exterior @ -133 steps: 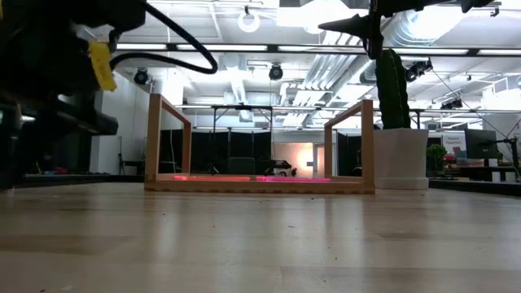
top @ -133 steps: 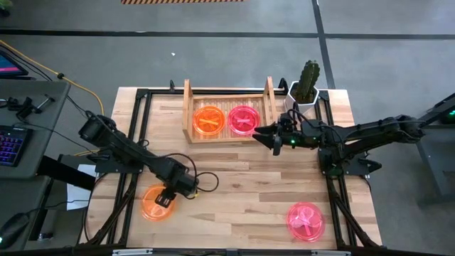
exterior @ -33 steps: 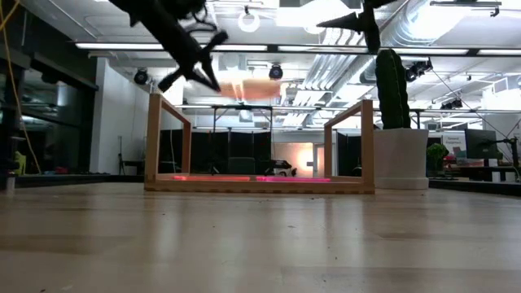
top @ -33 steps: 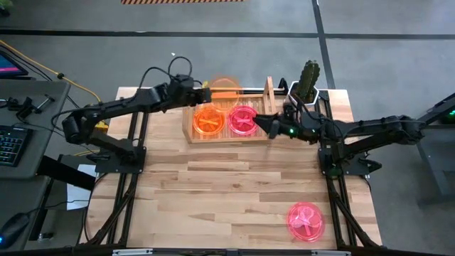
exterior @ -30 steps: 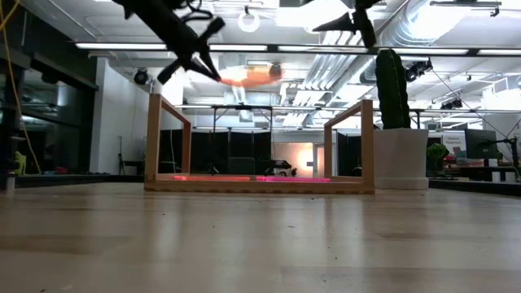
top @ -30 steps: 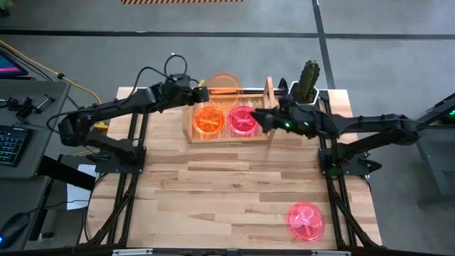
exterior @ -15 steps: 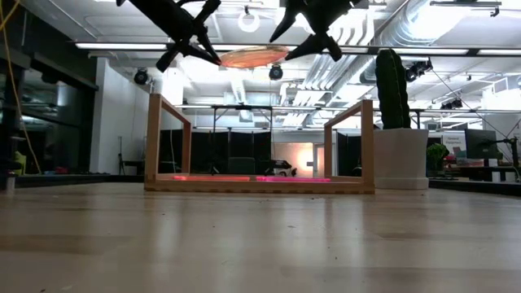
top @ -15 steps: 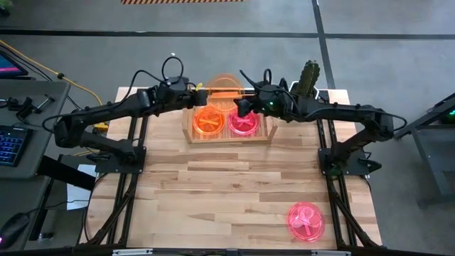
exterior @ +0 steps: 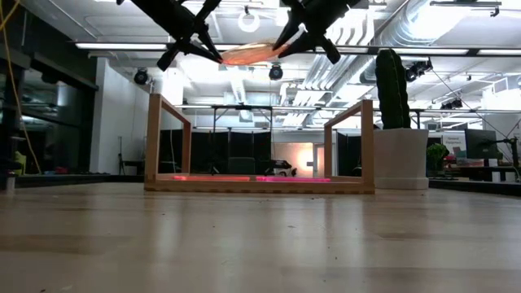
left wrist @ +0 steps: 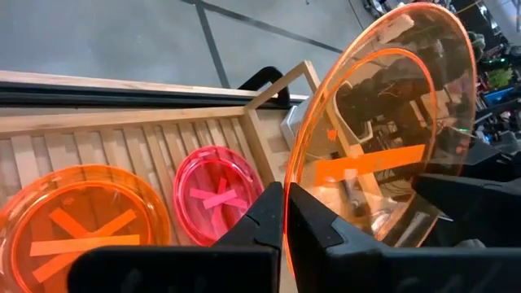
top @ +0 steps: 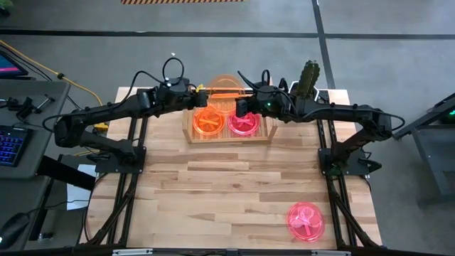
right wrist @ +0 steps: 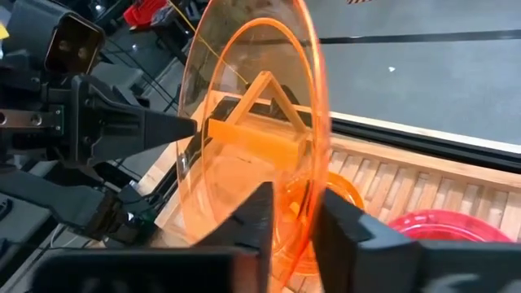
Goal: Place and stack plates onto a shelf
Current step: Stack the orange plate on top of the orange plate
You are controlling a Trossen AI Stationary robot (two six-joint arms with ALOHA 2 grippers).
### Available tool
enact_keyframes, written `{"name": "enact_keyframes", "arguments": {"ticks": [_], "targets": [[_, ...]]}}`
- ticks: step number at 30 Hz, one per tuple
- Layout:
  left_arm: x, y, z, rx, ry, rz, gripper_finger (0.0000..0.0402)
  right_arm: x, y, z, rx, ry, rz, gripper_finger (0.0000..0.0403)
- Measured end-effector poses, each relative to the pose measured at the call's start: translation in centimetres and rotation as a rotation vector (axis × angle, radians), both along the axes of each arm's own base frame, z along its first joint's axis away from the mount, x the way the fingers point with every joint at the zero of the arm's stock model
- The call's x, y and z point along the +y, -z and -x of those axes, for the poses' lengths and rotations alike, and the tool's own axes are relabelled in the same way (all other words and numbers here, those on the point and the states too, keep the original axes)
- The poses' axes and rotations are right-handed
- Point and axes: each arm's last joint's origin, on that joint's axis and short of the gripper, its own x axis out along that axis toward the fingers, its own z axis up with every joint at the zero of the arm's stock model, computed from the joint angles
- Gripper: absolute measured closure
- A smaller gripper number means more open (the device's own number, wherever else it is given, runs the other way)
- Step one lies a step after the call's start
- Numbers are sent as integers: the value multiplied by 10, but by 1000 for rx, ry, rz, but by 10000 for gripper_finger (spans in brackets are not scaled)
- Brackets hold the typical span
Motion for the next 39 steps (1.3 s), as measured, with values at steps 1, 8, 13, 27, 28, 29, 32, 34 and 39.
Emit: {"name": "enact_keyframes", "arguments": {"ticks": [1, 8, 13, 27, 28, 29, 32, 34, 39], "targets": [[0, 0, 0, -2, 0, -1, 401, 0, 0, 0, -1, 0, 1, 352], [0, 0, 0, 5, 5, -15, 401, 0, -1, 0, -3, -3, 10, 394], [0, -2, -1, 9, 21, -47, 401, 0, -1, 0, 4, -4, 16, 383], [4, -4, 0, 5, 130, -76, 289, -3, -15, 16, -6, 12, 48, 382], [5, -6, 3, 5, 143, -78, 280, -4, -16, 18, -2, 15, 47, 382], [5, -8, 5, 1, 157, -89, 273, -5, -16, 20, 6, 18, 46, 382], [4, -19, 18, -11, 183, -139, 256, -4, -17, 22, 16, 18, 44, 382], [2, -30, 33, -26, 175, -191, 249, -4, -17, 23, 23, 16, 45, 383], [-17, -64, 81, -100, 111, -376, 245, -4, -14, 20, 25, 24, 33, 398]]}}
